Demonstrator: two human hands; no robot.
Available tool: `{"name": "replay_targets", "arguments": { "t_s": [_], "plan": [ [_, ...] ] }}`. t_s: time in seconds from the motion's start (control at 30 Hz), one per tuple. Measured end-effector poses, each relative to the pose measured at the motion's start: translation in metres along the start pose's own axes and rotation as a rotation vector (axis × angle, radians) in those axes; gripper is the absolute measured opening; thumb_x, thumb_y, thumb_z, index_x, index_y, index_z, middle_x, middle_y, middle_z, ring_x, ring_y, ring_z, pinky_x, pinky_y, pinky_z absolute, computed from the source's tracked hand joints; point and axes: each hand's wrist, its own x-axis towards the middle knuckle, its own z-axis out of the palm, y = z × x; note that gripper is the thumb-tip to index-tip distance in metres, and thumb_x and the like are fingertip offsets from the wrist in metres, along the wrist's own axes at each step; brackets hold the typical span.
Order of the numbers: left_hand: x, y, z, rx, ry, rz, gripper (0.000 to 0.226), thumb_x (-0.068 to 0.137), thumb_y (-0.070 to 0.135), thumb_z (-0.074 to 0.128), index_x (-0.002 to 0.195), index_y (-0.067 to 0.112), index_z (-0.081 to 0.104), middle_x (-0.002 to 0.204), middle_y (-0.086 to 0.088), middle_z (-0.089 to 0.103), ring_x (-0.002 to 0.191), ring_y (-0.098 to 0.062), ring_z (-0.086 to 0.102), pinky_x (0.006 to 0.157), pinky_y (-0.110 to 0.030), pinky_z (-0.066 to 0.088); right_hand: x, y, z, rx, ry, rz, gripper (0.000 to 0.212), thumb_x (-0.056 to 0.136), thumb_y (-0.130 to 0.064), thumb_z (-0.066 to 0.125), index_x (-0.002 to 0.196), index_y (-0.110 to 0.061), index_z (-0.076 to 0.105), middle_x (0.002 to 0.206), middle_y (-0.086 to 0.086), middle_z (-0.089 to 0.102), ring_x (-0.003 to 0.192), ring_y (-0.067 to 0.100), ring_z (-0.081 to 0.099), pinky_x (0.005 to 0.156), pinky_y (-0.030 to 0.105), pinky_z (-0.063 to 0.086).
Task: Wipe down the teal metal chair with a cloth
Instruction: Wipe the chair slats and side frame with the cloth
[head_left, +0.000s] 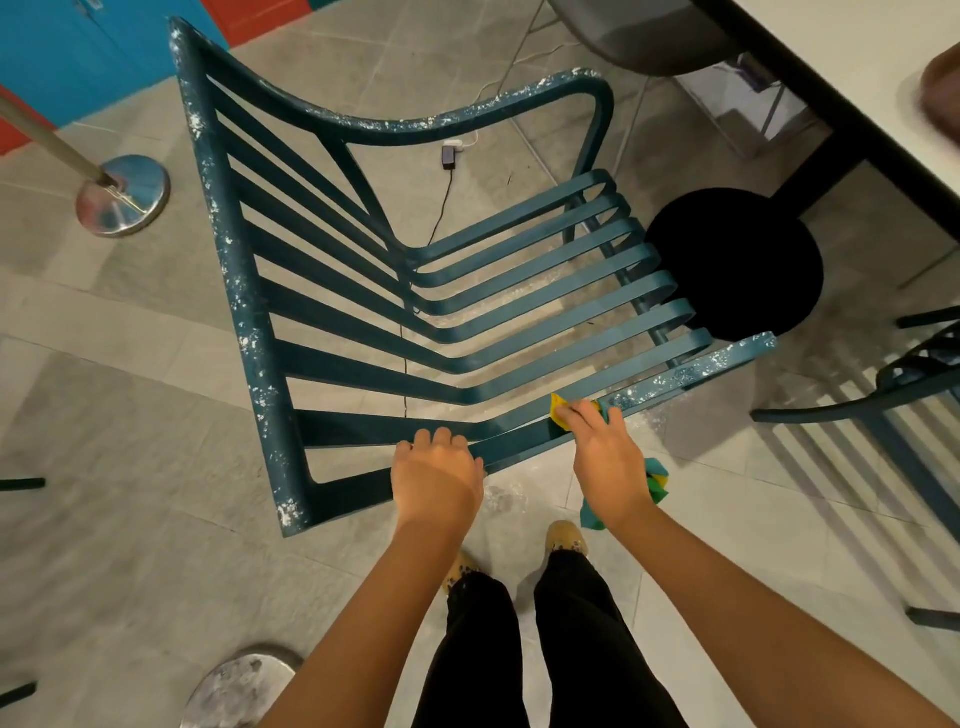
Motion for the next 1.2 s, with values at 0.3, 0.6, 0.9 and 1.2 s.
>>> {"name": "replay_targets", "arguments": {
  "t_s": [0.3, 0.6, 0.9, 1.2],
  "plan": [
    [0.013, 0.027, 0.003, -0.139, 0.025, 0.088, 0.051, 0.097, 0.043, 0.031, 0.141, 0.017, 0.028, 0.142, -0.006, 0.038, 0.130, -0.024, 0.036, 0.107, -0.036, 0.031, -0.010, -0.019, 0.011, -0.134, -0.060, -0.154, 0.084, 0.054, 0.004, 0.080, 0.130, -0.017, 0.049, 0.118, 0.001, 0.059, 0.085, 0.025, 0.056, 0.051, 0.024, 0.050],
    [0.021, 0.035, 0.011, -0.161, 0.082, 0.037, 0.050, 0.097, 0.047, 0.026, 0.141, 0.024, 0.029, 0.144, -0.001, 0.038, 0.131, -0.022, 0.037, 0.108, -0.034, 0.034, 0.005, 0.035, -0.003, -0.185, -0.121, -0.066, 0.075, 0.084, 0.006, 0.051, 0.145, -0.017, 0.013, 0.139, 0.001, 0.032, 0.112, 0.027, 0.037, 0.078, 0.032, 0.049],
    [0.026, 0.033, 0.013, -0.232, 0.097, 0.004, 0.046, 0.096, 0.046, 0.032, 0.138, 0.027, 0.035, 0.141, 0.002, 0.042, 0.129, -0.020, 0.041, 0.107, -0.032, 0.035, 0.001, 0.024, 0.002, -0.019, 0.077, -0.042, 0.078, 0.065, 0.014, 0.067, 0.134, -0.013, 0.043, 0.119, 0.007, 0.057, 0.095, 0.029, 0.053, 0.069, 0.033, 0.055],
    [0.027, 0.034, 0.017, -0.272, 0.146, 0.007, 0.045, 0.095, 0.046, 0.034, 0.136, 0.027, 0.039, 0.138, 0.002, 0.047, 0.124, -0.018, 0.045, 0.104, -0.032, 0.038, -0.016, -0.004, 0.011, -0.196, -0.073, -0.120, 0.090, 0.045, -0.001, 0.085, 0.128, -0.015, 0.052, 0.112, 0.001, 0.061, 0.078, 0.025, 0.056, 0.046, 0.023, 0.048]
  ]
}}
